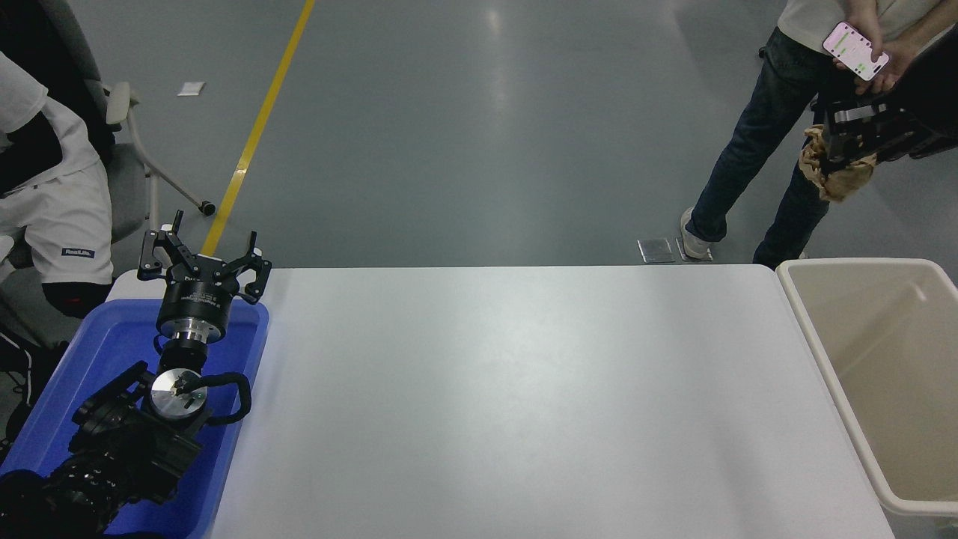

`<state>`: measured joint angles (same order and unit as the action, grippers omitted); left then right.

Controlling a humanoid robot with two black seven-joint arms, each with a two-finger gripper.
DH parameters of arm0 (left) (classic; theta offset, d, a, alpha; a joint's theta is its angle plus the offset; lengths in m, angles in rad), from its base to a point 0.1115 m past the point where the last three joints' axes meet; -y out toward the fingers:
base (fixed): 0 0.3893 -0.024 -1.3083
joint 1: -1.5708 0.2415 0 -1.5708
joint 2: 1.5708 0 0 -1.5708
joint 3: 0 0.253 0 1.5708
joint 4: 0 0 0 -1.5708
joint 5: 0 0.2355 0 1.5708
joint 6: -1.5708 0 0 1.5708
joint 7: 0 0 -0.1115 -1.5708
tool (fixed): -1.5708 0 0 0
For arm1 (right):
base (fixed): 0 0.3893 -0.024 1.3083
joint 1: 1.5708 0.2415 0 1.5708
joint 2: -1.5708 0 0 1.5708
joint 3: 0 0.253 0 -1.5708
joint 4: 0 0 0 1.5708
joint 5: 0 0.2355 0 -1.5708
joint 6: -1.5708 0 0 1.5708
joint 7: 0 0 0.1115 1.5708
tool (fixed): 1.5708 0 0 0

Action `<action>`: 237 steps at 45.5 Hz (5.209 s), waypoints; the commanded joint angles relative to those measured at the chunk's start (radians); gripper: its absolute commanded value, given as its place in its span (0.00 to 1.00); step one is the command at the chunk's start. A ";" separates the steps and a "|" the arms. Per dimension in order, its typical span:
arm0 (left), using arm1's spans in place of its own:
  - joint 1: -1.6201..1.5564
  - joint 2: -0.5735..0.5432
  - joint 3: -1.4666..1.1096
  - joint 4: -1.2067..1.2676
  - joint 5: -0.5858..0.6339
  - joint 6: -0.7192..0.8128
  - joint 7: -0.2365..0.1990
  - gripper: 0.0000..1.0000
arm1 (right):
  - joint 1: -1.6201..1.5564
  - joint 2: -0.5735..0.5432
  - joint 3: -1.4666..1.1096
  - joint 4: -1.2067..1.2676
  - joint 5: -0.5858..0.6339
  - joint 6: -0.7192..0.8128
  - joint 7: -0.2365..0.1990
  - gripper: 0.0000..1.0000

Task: Pick up paper ball place in dustbin

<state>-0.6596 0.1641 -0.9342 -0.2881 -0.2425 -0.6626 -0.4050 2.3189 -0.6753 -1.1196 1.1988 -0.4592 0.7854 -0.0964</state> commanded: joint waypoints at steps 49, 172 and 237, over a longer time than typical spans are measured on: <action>0.001 0.000 0.000 0.000 0.000 0.000 0.000 0.99 | -0.745 -0.326 0.421 -0.617 -0.042 0.000 -0.002 0.00; 0.001 0.000 0.000 0.000 0.000 0.000 0.000 0.99 | -1.629 0.230 0.920 -1.116 0.313 -0.971 0.009 1.00; 0.001 0.000 0.000 0.000 0.000 0.000 0.000 0.99 | -1.547 0.102 1.701 -0.826 0.321 -0.943 0.029 1.00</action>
<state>-0.6582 0.1641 -0.9342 -0.2882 -0.2424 -0.6627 -0.4050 0.7758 -0.5628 0.3039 0.2855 -0.1492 -0.1718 -0.0797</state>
